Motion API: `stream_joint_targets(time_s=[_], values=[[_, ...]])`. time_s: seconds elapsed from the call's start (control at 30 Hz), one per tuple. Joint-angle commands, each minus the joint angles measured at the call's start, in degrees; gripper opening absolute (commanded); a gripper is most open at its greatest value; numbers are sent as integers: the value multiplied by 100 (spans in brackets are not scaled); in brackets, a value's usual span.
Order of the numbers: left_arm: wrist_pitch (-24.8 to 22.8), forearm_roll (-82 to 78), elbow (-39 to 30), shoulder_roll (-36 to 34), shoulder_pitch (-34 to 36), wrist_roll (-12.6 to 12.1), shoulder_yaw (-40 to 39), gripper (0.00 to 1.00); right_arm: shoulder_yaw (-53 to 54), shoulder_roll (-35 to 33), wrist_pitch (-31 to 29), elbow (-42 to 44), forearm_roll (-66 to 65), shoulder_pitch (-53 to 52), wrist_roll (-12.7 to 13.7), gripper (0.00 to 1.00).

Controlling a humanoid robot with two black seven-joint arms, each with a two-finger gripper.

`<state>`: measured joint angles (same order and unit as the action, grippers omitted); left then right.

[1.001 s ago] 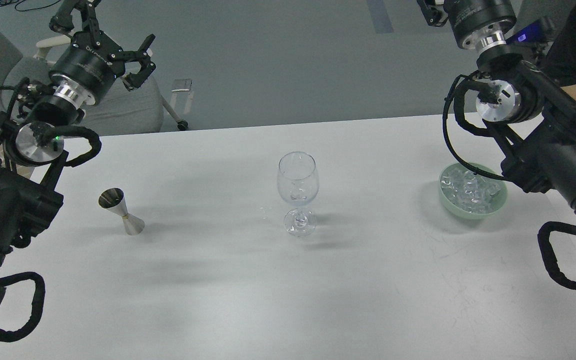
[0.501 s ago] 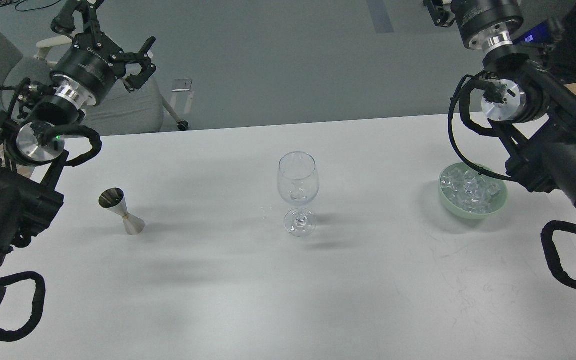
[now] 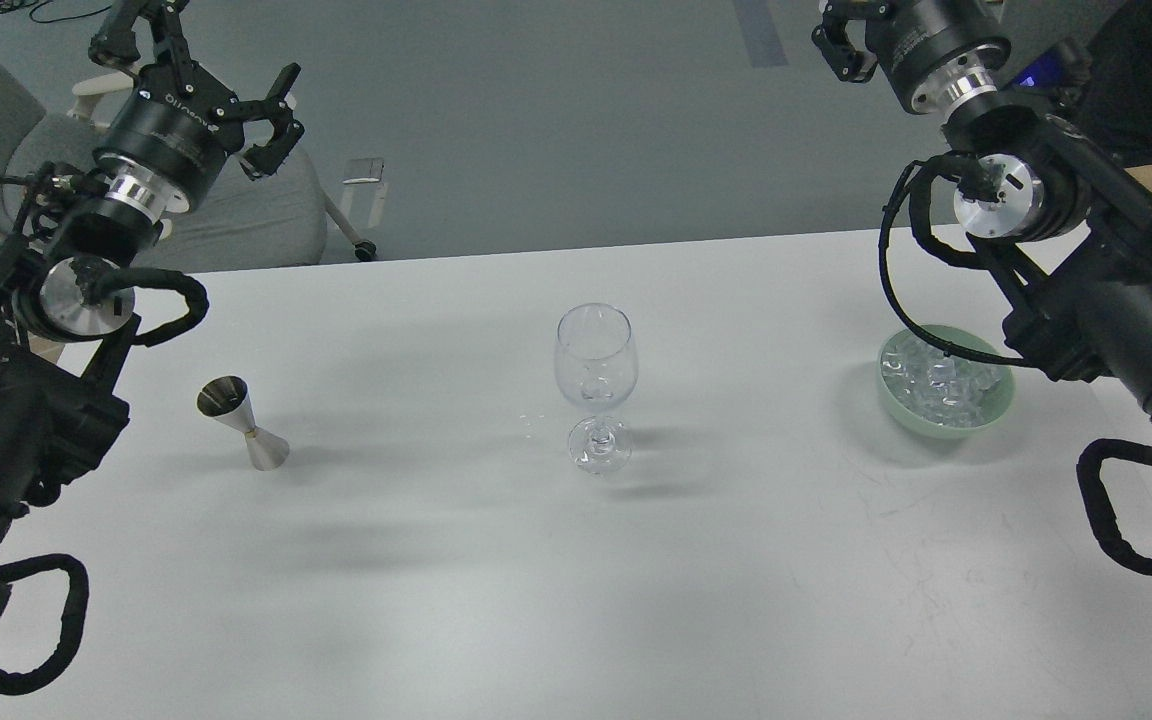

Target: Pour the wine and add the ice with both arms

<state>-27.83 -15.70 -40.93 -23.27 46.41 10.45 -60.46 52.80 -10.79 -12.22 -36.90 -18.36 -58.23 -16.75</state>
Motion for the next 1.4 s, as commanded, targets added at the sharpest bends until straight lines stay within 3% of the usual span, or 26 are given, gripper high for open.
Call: stream_joint_targets(time_s=[0.0,0.2,0.47,0.77,1.0,1.17,1.27,1.37], values=[[-17,-153,-2,-3,-35,221,8,98,20,-19,-52,7,52,4,93,100],[-17,-135,-81,-11,-36,248,-54,99,11,-28,-280,7,78,4,251,100],[-17,-135,-204,-38,-36,195,-72,99,29,-63,-298,24,78,40,252,100],[-17,22,-213,-46,-36,-192,-89,99,37,-2,-263,24,78,48,234,100],[-17,234,-213,-73,-36,-297,-89,99,29,-2,-263,33,69,57,225,100],[-17,401,-388,-90,-71,-648,-317,99,29,-2,-263,24,69,48,234,100],[-17,848,-941,-388,-430,-1123,-520,98,20,-10,-263,24,69,48,234,100],[-17,981,-1285,-608,-615,-1185,-537,98,20,-10,-263,24,69,48,234,100]])
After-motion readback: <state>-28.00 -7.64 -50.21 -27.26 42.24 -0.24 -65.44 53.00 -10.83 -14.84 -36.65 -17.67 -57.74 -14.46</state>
